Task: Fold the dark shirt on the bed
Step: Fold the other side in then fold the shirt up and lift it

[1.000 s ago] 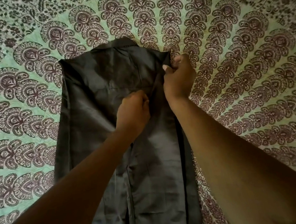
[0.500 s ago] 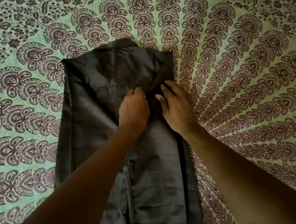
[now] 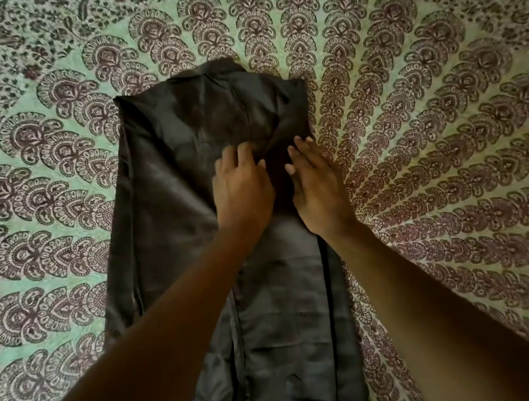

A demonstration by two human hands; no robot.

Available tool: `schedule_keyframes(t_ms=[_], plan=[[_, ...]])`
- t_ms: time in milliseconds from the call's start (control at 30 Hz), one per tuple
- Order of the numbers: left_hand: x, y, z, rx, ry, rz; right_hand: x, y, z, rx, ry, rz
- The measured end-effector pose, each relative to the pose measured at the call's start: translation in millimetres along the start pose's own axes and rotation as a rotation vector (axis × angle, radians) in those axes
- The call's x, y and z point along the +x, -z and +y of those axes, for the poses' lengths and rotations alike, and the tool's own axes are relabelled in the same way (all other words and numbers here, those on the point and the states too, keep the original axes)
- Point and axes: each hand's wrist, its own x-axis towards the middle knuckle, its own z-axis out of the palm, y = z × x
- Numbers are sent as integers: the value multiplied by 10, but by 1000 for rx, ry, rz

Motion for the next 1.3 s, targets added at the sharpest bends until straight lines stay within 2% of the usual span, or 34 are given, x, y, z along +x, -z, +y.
schedule_keyframes(t_ms=[100, 200, 267, 400, 467, 567, 733, 833, 967, 1133, 1300], plan=[[-469, 106, -56, 138, -145, 28, -343, 98, -125, -35, 76, 86], [-843, 63, -265, 199, -202, -96, -795, 50, -137, -162, 105, -90], [-965, -2, -412, 288, -265, -150, -971, 10, -2, -274, 70, -171], [-1059, -30, -508, 444, -382, -260, -1022, 45, 80, -360, -96, -95], [-1097, 15, -497, 487, -374, -267, -1085, 77, -30, -354, -86, -76], [-1258, 68, -460, 492, -335, -263, -1336, 86, -136, -334, -2, -145], [-1666, 4, -482, 496, -350, -330, -1781, 146, -146, -401, -233, -94], [-1684, 31, -485, 472, -343, -306, -1991, 192, -253, -423, -216, -55], [-1815, 32, -470, 441, -361, -303, -2349, 139, -345, -404, -82, -181], [-1745, -33, -458, 449, -346, -304, -2462, 158, -317, -362, -224, -173], [-1720, -26, -348, 434, -293, -342, -2469, 232, -434, -332, -233, -145]])
